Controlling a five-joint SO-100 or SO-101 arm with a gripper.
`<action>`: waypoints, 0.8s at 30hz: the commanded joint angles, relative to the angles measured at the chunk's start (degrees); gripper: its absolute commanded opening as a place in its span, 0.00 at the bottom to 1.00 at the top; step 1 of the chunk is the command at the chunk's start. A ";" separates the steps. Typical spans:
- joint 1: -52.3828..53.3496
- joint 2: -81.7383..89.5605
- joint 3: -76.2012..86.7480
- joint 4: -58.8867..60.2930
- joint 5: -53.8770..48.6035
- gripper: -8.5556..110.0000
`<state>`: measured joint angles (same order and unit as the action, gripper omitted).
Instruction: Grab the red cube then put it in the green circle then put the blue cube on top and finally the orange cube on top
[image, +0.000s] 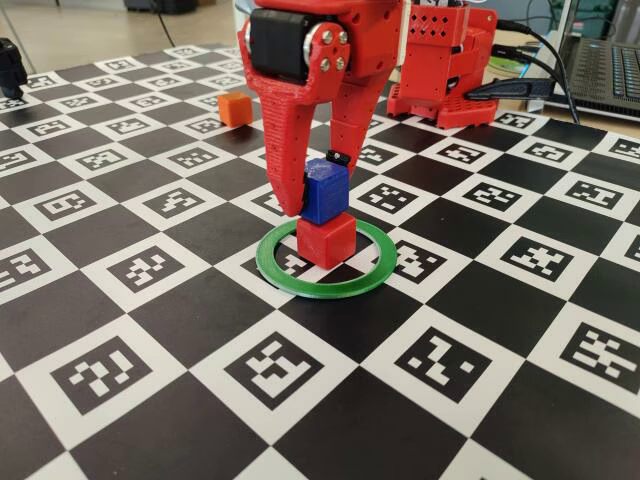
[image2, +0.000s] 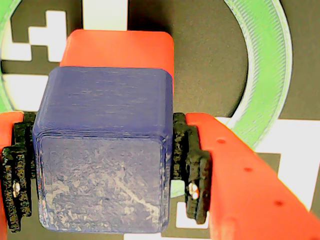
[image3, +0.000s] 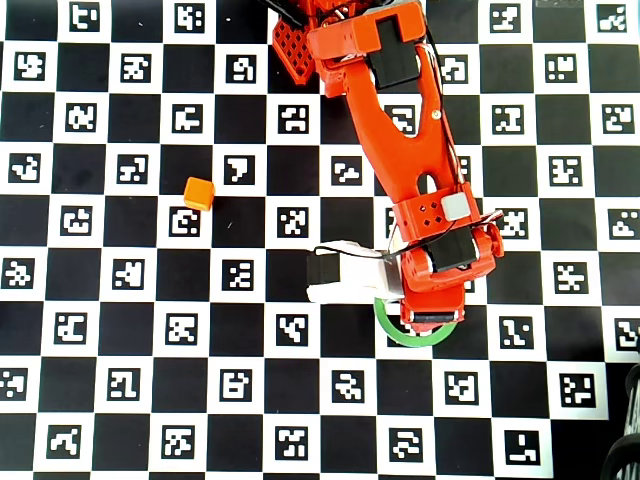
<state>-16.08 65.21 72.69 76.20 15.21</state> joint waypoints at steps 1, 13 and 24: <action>-1.05 2.11 -1.67 0.35 0.44 0.11; -1.85 2.11 -1.49 0.26 0.88 0.12; -1.49 2.11 -0.79 0.35 0.88 0.27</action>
<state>-17.31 65.21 72.69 76.20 16.08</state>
